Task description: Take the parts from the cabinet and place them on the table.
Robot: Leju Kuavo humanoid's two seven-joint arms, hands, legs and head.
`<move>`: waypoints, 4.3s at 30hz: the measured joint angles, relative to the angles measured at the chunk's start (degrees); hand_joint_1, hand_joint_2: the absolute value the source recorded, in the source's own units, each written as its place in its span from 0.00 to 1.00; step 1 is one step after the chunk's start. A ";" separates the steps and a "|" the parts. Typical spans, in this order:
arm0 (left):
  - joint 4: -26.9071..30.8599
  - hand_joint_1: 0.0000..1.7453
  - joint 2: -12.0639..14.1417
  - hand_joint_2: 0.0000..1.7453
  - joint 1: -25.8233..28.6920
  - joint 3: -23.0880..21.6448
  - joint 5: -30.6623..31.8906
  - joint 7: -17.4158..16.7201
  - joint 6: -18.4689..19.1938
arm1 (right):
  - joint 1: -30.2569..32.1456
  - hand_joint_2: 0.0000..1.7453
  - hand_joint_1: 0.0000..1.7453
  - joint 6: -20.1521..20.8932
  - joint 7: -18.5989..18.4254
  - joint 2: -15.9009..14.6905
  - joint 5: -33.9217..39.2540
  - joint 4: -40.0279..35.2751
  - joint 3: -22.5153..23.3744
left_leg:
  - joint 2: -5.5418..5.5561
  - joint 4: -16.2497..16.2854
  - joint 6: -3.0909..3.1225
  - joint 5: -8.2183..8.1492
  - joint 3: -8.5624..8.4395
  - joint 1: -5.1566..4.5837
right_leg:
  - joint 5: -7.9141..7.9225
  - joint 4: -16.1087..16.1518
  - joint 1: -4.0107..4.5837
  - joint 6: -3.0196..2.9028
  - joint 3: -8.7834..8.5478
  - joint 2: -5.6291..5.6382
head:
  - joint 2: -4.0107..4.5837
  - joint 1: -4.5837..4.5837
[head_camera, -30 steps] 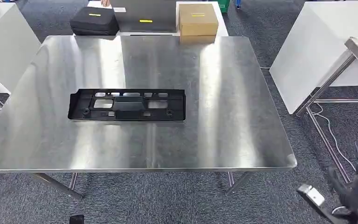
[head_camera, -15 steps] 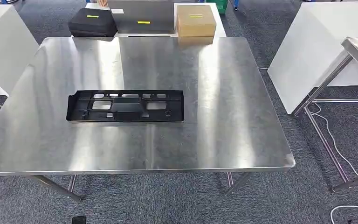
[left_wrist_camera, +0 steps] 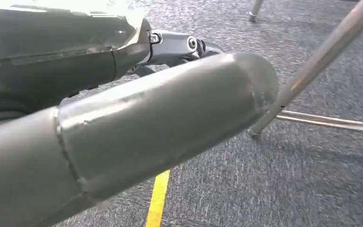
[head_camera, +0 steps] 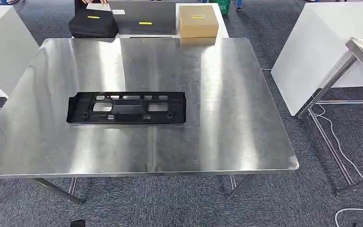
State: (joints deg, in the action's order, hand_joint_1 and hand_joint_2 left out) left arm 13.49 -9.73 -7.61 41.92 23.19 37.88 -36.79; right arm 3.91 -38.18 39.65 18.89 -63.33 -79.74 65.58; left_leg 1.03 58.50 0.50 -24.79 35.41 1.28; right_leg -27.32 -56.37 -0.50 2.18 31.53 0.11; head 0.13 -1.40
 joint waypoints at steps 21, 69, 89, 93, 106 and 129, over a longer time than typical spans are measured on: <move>-0.20 0.00 1.16 0.00 0.34 -5.01 11.06 -7.36 6.18 | -9.13 1.00 0.00 20.50 -31.91 -12.76 -17.08 61.20 20.32 | 0.00 0.00 0.01 -0.10 -0.23 0.00 | -0.13 0.00 0.02 0.10 -0.30 0.03 | 0.00 -0.06; -1.01 0.00 3.87 0.00 1.90 -8.68 15.78 -13.27 12.35 | -9.41 0.00 0.00 23.67 -34.36 -12.44 -21.28 67.30 16.47 | 0.04 -0.63 1.21 -0.40 -1.09 -1.13 | -0.42 0.85 -0.80 0.11 -1.45 0.01 | 0.00 0.15; -1.01 0.00 3.96 0.00 1.94 -8.57 15.69 -12.13 11.34 | -9.24 0.00 0.00 23.63 -34.42 -12.53 -21.39 67.30 15.88 | 0.01 -0.60 1.53 -0.80 -1.53 -1.17 | -0.46 1.01 -1.01 0.92 -1.79 0.01 | 0.00 0.07; -1.01 0.00 3.89 0.00 1.98 -8.55 15.54 -11.96 11.37 | -9.24 0.00 0.00 23.63 -34.42 -12.61 -21.36 67.30 15.88 | 0.05 -0.61 1.14 -0.68 -1.55 -1.26 | -0.62 0.94 -0.84 0.32 -1.89 0.00 | 0.00 0.20; -1.01 0.00 3.82 0.00 1.99 -8.50 15.28 -11.69 11.21 | -9.28 0.00 0.00 23.58 -34.42 -12.74 -21.34 67.30 15.86 | -0.21 -1.23 2.93 -0.43 -2.07 -1.02 | -1.53 -0.28 -1.45 1.68 -2.02 -0.07 | 0.00 0.24; -1.03 0.00 3.61 0.00 2.01 -8.22 15.74 -11.39 11.21 | -9.06 0.00 0.00 23.32 -34.29 -13.01 -20.66 67.30 15.77 | -0.84 7.43 -0.67 -4.99 -0.49 -0.08 | 0.40 -0.24 -0.29 -2.39 -1.36 -0.37 | 0.00 0.11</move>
State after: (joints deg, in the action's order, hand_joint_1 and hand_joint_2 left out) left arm 12.46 -6.12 -5.60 33.70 38.93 26.49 -25.57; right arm -5.15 -14.86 5.35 5.88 -83.99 -12.44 81.35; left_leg 0.19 65.94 -0.17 -29.78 34.91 1.20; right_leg -26.92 -56.62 -0.79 -0.21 30.17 -0.25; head 0.13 -1.29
